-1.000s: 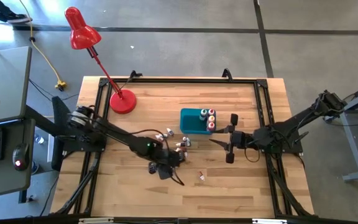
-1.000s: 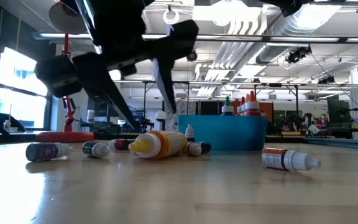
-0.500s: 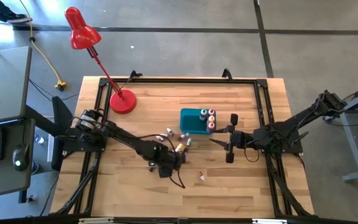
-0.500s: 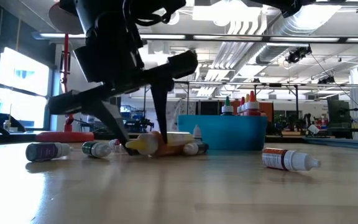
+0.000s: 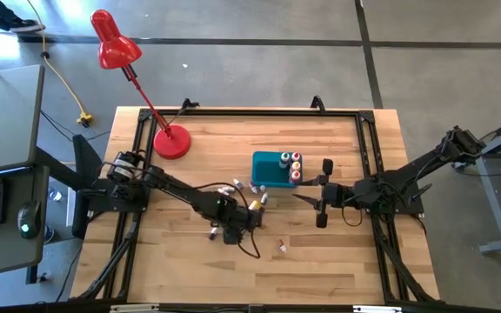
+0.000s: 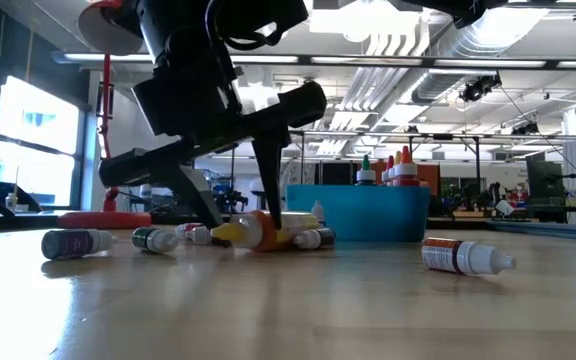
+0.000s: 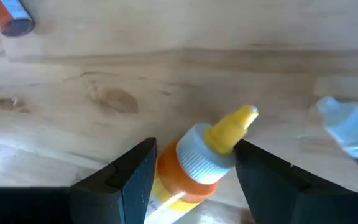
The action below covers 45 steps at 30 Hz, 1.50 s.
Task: Pick & Place food coloring
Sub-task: Put the big yellow food coloring bottle into the blue bin
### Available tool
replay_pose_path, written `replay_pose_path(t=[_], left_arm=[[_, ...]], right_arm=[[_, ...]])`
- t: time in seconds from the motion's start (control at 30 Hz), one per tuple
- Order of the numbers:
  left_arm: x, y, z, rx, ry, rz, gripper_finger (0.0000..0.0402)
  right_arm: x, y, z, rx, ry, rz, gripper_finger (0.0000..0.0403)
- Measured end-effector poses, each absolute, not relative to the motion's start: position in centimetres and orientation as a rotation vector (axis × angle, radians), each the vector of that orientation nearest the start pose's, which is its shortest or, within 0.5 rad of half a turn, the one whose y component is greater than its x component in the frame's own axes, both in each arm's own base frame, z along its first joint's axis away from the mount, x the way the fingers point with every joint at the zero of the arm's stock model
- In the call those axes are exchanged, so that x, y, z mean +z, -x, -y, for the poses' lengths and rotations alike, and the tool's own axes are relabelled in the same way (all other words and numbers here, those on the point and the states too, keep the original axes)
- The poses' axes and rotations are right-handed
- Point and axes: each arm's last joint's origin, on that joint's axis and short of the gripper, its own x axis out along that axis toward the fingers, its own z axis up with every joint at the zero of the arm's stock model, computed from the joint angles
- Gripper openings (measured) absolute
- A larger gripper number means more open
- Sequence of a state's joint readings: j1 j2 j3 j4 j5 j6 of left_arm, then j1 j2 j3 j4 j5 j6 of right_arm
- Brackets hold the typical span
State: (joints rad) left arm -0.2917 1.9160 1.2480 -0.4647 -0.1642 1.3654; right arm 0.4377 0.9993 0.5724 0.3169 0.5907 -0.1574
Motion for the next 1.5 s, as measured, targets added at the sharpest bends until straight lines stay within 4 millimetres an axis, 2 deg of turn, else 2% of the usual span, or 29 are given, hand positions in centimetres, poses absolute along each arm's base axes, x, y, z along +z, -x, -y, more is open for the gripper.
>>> replay_pose_path(t=[0.13,0.43,0.6,0.73,0.9,1.0,1.17,1.3,1.4,1.5], left_arm=[[15.9,-36.5,10.4,-0.908,-1.454,-0.848,0.0199],[14.8,-36.8,10.5,-0.922,-1.462,-0.862,0.0110],[15.0,-37.2,10.5,-0.840,-1.470,-0.892,0.0104],[15.5,-37.8,10.6,-0.771,-1.395,-0.889,0.0105],[18.1,-39.5,11.0,-0.561,-1.183,-0.872,0.0105],[19.6,-40.3,10.8,-0.502,-1.054,-0.850,0.0105],[22.2,-41.4,10.3,-0.397,-0.994,-0.838,0.0102],[24.3,-42.4,8.7,-0.298,-0.950,-0.818,0.0082],[26.8,-42.3,7.1,-0.232,-0.907,-0.800,0.0049],[29.1,-41.5,5.3,-0.212,-0.822,-0.779,0.0012]], right_arm=[[26.9,-20.3,-7.7,-0.145,0.211,-0.107,0.0129],[26.9,-20.3,-7.7,-0.145,0.211,-0.108,0.0129],[26.9,-20.3,-7.7,-0.145,0.211,-0.108,0.0129],[26.9,-20.3,-7.7,-0.145,0.211,-0.107,0.0129],[26.9,-20.3,-7.7,-0.145,0.211,-0.107,0.0129],[26.9,-20.3,-7.7,-0.145,0.211,-0.107,0.0129],[26.9,-20.3,-7.7,-0.145,0.211,-0.107,0.0129],[26.9,-20.3,-7.7,-0.145,0.211,-0.107,0.0129],[26.9,-20.3,-7.7,-0.144,0.211,-0.107,0.0129],[26.9,-20.3,-7.7,-0.145,0.211,-0.108,0.0129]])
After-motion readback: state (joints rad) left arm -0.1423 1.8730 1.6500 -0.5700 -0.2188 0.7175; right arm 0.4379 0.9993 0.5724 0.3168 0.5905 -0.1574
